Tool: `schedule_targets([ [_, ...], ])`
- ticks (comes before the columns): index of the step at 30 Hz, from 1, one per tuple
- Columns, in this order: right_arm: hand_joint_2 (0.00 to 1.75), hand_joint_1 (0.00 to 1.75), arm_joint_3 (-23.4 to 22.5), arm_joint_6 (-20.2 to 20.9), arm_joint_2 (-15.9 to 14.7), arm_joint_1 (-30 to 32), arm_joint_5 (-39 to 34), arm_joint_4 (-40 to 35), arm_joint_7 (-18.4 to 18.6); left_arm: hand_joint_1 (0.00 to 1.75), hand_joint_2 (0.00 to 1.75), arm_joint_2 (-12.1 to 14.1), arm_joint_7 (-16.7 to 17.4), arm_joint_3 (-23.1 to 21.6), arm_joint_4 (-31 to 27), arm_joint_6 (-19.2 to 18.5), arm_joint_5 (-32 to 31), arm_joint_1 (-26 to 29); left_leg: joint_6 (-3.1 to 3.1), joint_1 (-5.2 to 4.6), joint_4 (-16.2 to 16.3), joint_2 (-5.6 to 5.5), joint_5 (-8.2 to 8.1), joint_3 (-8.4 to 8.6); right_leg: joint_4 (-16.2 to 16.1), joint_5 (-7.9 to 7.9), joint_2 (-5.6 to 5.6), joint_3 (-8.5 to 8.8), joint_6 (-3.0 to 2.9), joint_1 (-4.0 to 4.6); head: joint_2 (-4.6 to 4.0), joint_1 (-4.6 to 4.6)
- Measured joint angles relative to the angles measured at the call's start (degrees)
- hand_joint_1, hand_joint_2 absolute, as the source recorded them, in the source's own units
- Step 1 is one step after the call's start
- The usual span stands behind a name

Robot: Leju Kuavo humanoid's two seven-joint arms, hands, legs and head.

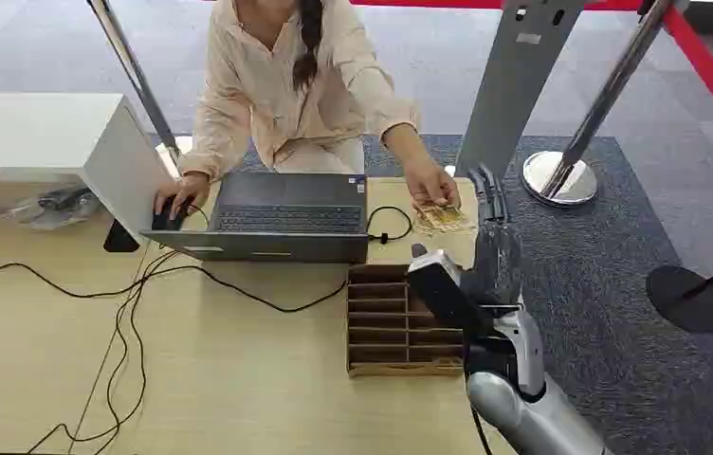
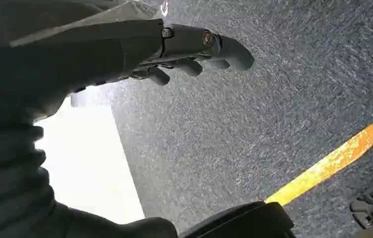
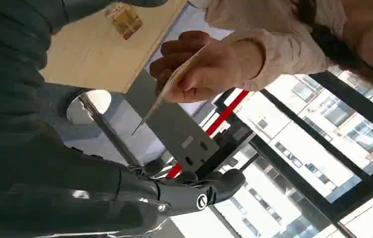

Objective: Pass the card to the sensor for recognition and then transmit it.

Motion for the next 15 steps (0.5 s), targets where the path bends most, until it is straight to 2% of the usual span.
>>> schedule_targets([
  [4, 1.75, 0.26, 0.26, -0.13, 0.31, -0.03, 0.35, 0.00, 0.18, 0.00, 1.75, 0.02, -0.11, 0.00, 0.02, -0.13, -0.26, -0.04, 0.00, 0.00, 0.00, 0.00, 0.00, 0.00, 0.00, 0.00, 0.00, 0.00, 0.00, 0.00, 0.00, 0.00],
  [8, 1.75, 1.68, 0.55, -0.39, 0.37, -0.08, 0.44, 0.00, 0.29, 0.00, 1.75, 0.00, -0.11, 0.00, 0.02, -0.13, -0.42, -0.03, 0.00, 0.00, 0.00, 0.00, 0.00, 0.00, 0.00, 0.00, 0.00, -0.01, 0.00, 0.00, 0.00, 0.00],
  [9, 1.75, 1.75, 0.61, -0.44, 0.37, -0.08, 0.44, 0.00, 0.29, 0.00, 1.75, 0.00, -0.11, 0.00, 0.02, -0.13, -0.44, -0.03, 0.00, 0.00, 0.00, 0.01, 0.00, 0.01, 0.00, 0.00, 0.00, 0.00, 0.00, 0.00, 0.00, 0.00],
  [15, 1.75, 1.75, 0.85, -1.36, 0.37, -0.07, 0.61, 0.00, 0.26, 0.00, 1.75, 0.00, -0.09, 0.02, 0.02, -0.11, -0.70, -0.04, 0.00, 0.00, 0.00, 0.01, 0.00, 0.01, 0.00, 0.00, 0.00, -0.01, 0.00, 0.00, 0.00, 0.00],
])
